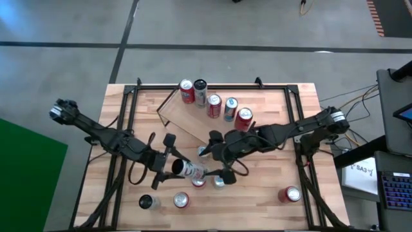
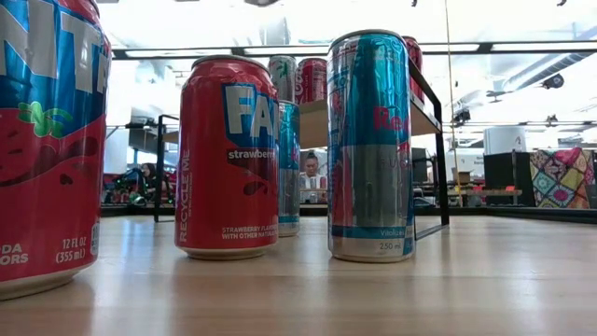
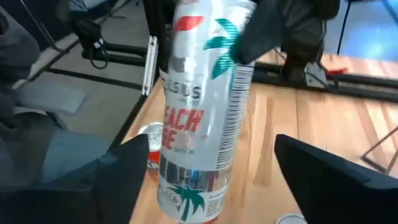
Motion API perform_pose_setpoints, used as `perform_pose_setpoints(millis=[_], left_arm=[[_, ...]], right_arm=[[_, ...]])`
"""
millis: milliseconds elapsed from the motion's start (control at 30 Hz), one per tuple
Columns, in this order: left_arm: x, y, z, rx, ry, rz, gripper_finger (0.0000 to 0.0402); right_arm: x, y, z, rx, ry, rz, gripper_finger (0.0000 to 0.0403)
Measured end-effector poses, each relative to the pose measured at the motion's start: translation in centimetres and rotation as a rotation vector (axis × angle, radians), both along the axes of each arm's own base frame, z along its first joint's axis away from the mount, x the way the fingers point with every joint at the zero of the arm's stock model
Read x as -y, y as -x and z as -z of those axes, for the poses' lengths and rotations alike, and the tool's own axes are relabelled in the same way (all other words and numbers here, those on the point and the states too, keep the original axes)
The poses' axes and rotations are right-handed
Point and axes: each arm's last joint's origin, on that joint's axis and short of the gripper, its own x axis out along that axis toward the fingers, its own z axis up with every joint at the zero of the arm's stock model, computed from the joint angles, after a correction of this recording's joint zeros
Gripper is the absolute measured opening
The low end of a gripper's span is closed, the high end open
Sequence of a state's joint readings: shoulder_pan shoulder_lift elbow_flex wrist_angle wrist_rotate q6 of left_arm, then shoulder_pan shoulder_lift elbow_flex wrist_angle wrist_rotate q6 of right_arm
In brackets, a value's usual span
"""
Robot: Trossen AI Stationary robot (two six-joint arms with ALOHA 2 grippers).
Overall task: Place canned beverage on shelf
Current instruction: Put the white/pink soda can on the shelf, align with the other white pink soda can
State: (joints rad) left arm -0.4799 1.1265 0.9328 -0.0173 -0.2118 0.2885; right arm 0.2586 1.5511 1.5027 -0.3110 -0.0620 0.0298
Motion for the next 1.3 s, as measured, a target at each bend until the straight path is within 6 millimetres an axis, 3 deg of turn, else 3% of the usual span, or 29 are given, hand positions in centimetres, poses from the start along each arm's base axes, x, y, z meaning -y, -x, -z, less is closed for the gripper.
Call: perform_pose_setpoints(millis=[133,567,700,867,1133,1300], left_arm=[[0.3,-0.4,-0.3,0.013,-0.039,0.023,0.0252],[1.4,-2.6,-1.3,0.047,-0.174,0.049,0.0252],[1.6,-3.1,-1.1,0.031,-0.207,0.054,0.0252],[1.5,-3.4,-1.2,0.028,-0.218,0.031,0.026],[0.7,-2.3,-2.4,0.059,-0.207,0.01,0.0325],[-0.5,-0.4,-3.4,0.034,-0.197,-0.025,0.0335]], right_arm=[[-0.2,-1.3,0.1,-0.027,-0.023,-0.041,0.0362],[-0.7,-3.9,0.2,-0.076,-0.012,-0.114,0.0363],[-0.8,-4.1,0.2,-0.086,0.007,-0.131,0.033],[-0.8,-4.1,0.2,-0.09,0.009,-0.135,0.0234],[-0.6,-4.0,0.1,-0.092,0.016,-0.099,0.0231],[-0.2,-3.4,-0.2,-0.119,0.028,-0.041,0.0231]])
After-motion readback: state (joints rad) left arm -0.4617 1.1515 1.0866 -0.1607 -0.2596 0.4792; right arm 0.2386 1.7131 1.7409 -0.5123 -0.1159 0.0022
